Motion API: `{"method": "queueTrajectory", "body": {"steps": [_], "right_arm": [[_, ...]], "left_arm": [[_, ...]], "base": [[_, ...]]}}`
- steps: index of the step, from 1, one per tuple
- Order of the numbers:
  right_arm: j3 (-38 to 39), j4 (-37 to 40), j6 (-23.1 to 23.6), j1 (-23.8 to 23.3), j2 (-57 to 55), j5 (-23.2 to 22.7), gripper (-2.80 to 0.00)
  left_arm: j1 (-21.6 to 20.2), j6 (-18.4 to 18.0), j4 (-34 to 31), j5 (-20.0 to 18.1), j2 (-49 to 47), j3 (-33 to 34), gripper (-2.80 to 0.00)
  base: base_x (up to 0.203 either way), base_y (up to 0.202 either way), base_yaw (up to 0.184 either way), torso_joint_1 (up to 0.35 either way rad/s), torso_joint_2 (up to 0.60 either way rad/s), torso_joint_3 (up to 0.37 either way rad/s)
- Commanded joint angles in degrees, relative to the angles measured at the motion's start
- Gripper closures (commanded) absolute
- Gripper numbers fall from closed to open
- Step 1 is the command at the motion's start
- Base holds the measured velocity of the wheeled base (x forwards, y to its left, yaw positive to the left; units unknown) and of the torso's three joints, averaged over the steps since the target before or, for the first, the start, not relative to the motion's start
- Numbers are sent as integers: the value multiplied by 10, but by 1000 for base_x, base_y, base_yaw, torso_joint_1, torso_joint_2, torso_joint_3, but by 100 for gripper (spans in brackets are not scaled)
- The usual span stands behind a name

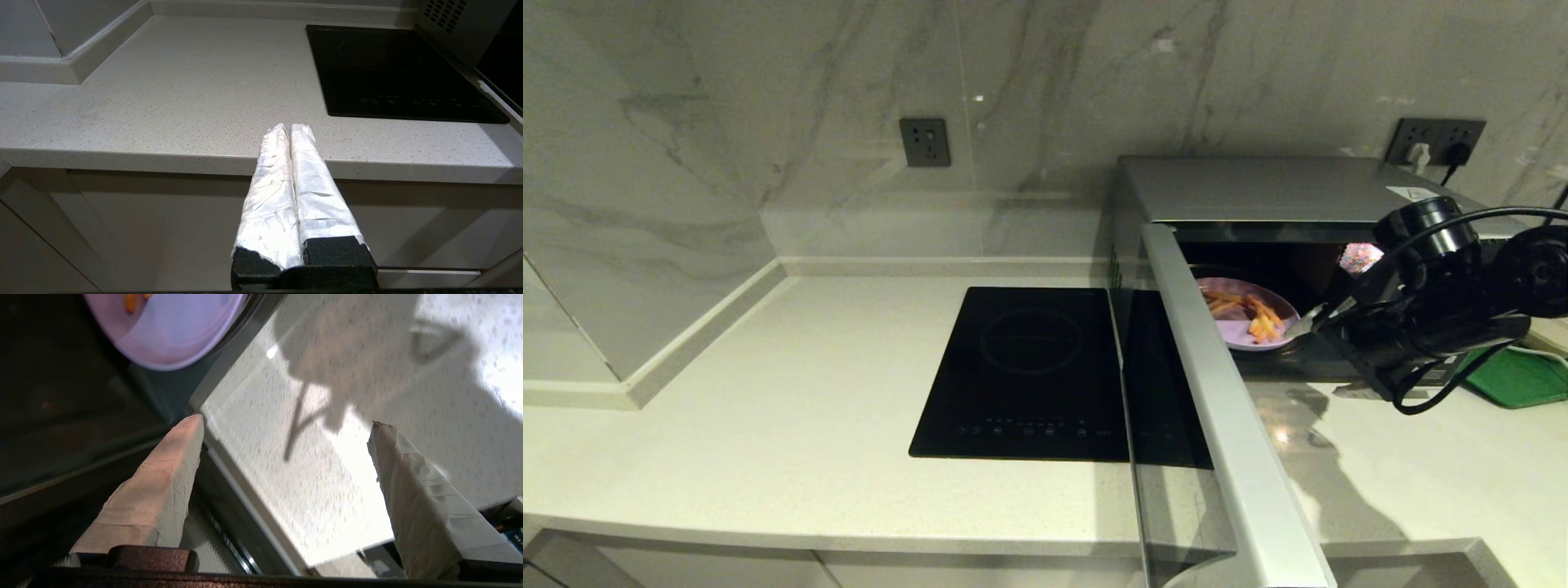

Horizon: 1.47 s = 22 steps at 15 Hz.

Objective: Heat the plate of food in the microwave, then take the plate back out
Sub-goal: Take the plate out of the microwave

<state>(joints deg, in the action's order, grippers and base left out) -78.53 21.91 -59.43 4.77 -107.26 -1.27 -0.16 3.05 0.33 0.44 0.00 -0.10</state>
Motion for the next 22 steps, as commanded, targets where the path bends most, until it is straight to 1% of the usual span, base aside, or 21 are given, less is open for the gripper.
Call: {"method": "queueTrajectory", "body": {"steps": [1,5,10,15,17,21,22], "right_arm": [[-26,2,-3,1,-53,19,-280],[-64,2,-3,2,-88,24,-280],[-73,1,-4,2,-115,27,-280],[-73,-16,-5,2,-124,30,-280],[-72,-18,-17,2,-121,30,-280],[-43,-72,-25,2,-123,28,-280],[-42,-76,-26,2,-123,28,-280]], "left_arm": [[0,0,0,0,0,0,0],[0,0,0,0,0,0,0],[0,0,0,0,0,0,0],[0,0,0,0,0,0,0],[0,0,0,0,0,0,0],[0,0,0,0,0,0,0],[0,0,0,0,0,0,0]], "base": [[0,0,0,0,0,0],[0,0,0,0,0,0],[0,0,0,0,0,0],[0,0,0,0,0,0],[0,0,0,0,0,0],[0,0,0,0,0,0],[0,0,0,0,0,0]]}}
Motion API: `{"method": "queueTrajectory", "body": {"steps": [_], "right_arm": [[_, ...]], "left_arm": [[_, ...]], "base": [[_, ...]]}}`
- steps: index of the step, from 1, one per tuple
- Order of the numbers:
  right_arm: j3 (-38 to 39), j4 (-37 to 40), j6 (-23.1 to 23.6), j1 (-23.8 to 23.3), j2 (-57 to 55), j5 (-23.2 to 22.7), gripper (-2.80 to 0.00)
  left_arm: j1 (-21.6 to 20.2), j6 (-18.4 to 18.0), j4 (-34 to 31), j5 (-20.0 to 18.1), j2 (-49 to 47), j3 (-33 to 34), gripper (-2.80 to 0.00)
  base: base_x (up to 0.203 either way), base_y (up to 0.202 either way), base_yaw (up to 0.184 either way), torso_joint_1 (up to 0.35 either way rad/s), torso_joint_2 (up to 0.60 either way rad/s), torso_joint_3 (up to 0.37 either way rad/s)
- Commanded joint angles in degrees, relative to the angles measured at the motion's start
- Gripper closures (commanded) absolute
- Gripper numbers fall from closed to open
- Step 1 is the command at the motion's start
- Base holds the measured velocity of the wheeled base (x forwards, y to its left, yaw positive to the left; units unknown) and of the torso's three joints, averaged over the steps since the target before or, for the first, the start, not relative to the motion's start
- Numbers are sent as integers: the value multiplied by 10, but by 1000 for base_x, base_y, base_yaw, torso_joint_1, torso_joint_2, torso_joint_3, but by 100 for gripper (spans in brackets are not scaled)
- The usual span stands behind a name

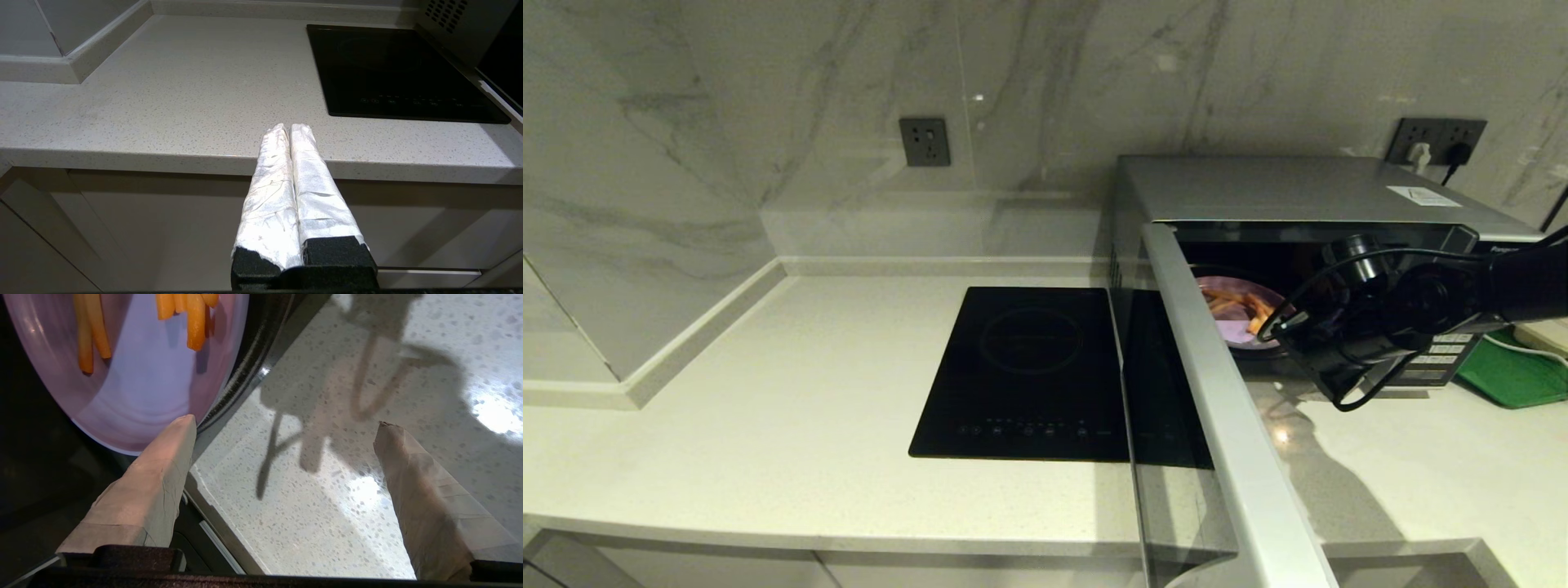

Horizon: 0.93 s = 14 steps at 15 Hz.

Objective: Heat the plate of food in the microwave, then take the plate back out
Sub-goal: Take the plate out of the microwave

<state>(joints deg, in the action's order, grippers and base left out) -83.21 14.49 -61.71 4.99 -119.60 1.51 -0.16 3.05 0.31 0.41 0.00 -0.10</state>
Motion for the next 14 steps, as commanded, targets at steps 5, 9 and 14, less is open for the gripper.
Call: {"method": "queueTrajectory", "body": {"steps": [5,9,14], "right_arm": [[7,-8,-20,-1,3,-2,-280],[9,-10,-22,-1,14,-6,-280],[17,-41,-25,-1,3,-5,-280]], "left_arm": [[0,0,0,0,0,0,0],[0,0,0,0,0,0,0],[0,0,0,0,0,0,0]], "base": [[0,0,0,0,0,0],[0,0,0,0,0,0],[0,0,0,0,0,0]]}}
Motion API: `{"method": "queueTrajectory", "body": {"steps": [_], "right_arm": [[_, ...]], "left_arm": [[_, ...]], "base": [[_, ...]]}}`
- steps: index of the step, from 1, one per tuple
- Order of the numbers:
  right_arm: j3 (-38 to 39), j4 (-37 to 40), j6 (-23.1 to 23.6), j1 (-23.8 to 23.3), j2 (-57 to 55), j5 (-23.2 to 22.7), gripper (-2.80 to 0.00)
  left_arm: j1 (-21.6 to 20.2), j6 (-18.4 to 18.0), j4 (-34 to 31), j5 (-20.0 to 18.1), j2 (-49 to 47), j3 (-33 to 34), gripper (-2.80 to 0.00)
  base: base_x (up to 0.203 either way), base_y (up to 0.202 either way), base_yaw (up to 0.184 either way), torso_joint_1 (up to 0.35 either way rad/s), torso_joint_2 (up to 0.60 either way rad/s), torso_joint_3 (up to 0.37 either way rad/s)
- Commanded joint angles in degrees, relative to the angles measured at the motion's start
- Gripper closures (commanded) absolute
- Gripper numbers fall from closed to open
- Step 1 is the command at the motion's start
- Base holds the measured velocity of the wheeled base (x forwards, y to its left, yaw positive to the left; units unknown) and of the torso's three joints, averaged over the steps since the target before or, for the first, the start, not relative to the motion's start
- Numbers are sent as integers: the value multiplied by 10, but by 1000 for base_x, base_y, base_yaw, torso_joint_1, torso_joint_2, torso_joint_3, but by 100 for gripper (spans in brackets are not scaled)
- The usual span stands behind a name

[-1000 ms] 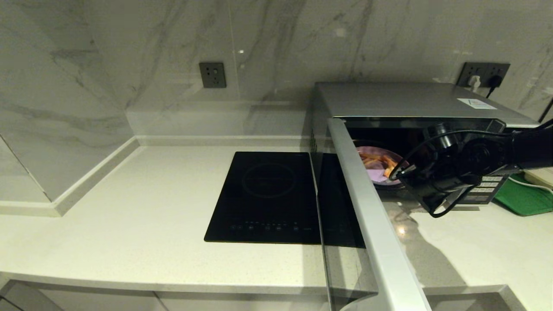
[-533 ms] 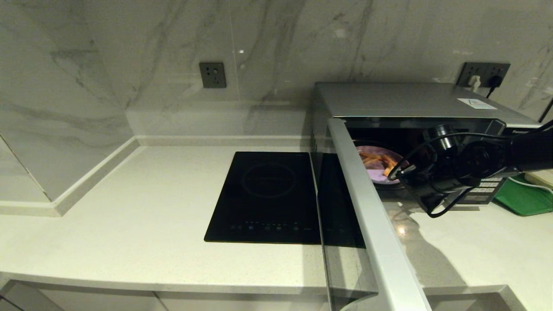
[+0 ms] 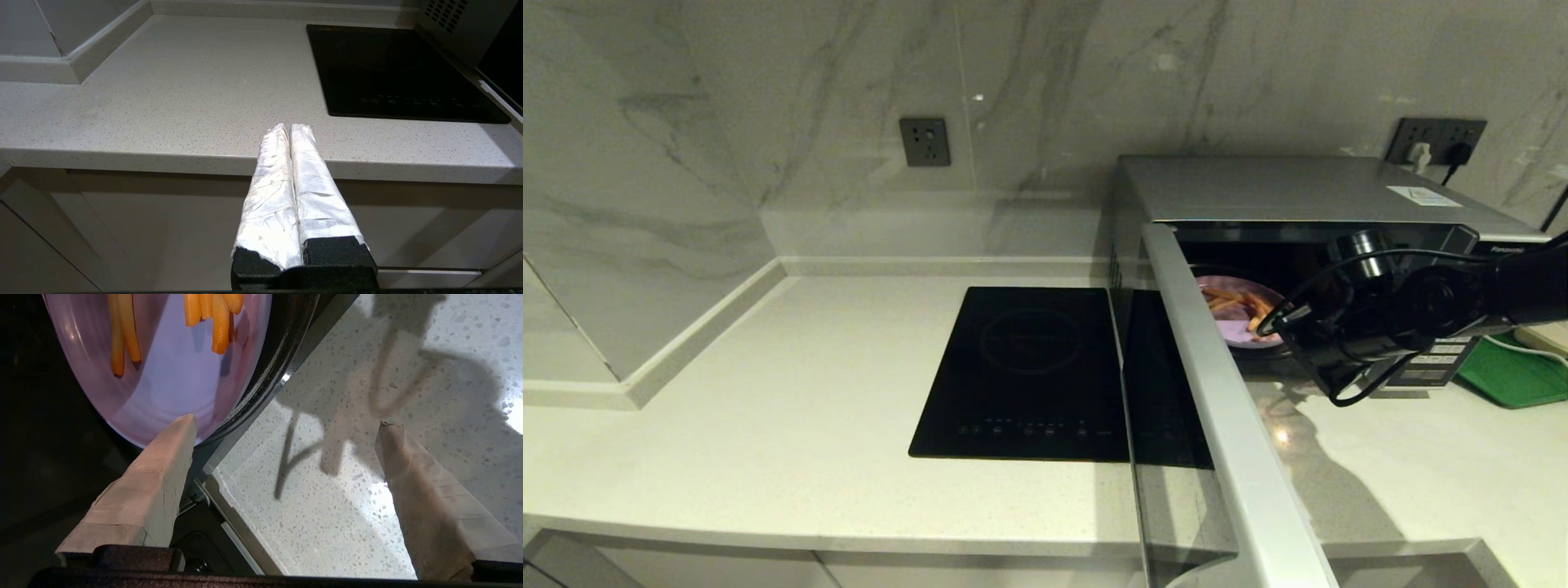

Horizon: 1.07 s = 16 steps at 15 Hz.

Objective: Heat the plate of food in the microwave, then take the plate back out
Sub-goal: Take the plate out of the microwave

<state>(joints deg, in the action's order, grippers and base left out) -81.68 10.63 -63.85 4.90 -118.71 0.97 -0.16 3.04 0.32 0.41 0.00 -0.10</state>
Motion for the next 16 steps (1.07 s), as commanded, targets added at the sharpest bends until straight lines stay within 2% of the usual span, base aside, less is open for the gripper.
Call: {"method": "queueTrajectory", "body": {"steps": [1,16], "right_arm": [[1,-3,-3,0,-10,1,-280],[15,-4,-2,0,-21,3,-280]], "left_arm": [[0,0,0,0,0,0,0],[0,0,0,0,0,0,0]], "base": [[0,0,0,0,0,0],[0,0,0,0,0,0]]}}
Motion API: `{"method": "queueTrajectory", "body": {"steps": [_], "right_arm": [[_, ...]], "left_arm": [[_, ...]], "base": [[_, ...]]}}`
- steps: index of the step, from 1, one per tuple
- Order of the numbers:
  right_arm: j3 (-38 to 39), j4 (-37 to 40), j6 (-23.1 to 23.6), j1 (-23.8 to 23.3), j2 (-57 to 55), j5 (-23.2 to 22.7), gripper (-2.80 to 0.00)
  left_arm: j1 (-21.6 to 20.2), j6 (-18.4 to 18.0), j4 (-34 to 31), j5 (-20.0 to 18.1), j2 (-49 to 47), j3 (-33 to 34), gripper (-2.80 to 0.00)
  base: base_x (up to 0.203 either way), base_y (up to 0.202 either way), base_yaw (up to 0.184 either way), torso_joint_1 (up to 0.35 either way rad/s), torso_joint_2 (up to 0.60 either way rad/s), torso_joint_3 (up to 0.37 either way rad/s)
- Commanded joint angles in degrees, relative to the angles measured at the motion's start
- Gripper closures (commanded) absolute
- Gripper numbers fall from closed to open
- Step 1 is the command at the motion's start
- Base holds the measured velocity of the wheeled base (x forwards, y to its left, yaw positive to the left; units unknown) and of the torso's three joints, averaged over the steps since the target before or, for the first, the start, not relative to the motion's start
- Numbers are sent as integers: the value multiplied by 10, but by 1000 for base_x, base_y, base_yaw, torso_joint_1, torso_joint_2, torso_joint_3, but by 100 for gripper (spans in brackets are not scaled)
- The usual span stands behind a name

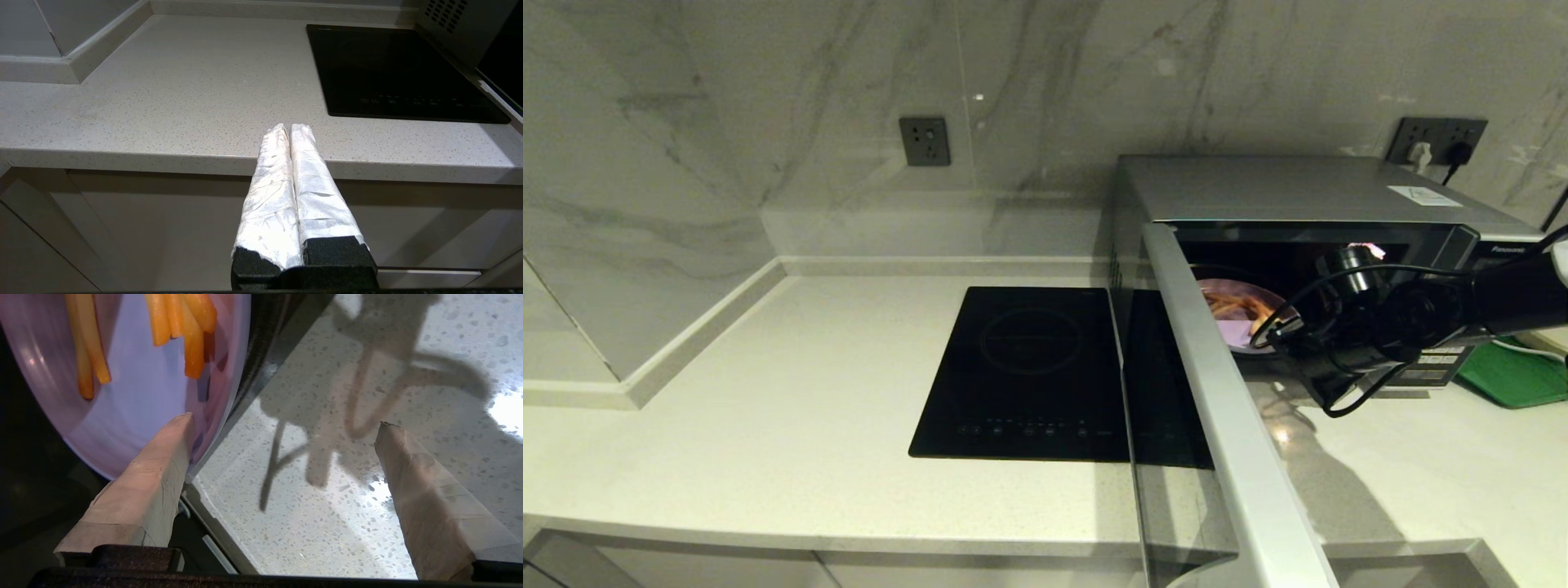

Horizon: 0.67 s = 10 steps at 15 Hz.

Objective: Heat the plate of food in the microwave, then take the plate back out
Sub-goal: Take the plate out of the microwave

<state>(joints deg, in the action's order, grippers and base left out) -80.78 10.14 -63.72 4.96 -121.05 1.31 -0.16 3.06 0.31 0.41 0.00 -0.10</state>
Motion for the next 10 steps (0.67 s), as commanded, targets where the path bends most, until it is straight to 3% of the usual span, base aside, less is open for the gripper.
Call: {"method": "queueTrajectory", "body": {"steps": [1,10], "right_arm": [[9,1,-4,0,3,1,-280],[1,1,-1,0,13,4,-280]], "left_arm": [[0,0,0,0,0,0,0],[0,0,0,0,0,0,0]], "base": [[0,0,0,0,0,0],[0,0,0,0,0,0]]}}
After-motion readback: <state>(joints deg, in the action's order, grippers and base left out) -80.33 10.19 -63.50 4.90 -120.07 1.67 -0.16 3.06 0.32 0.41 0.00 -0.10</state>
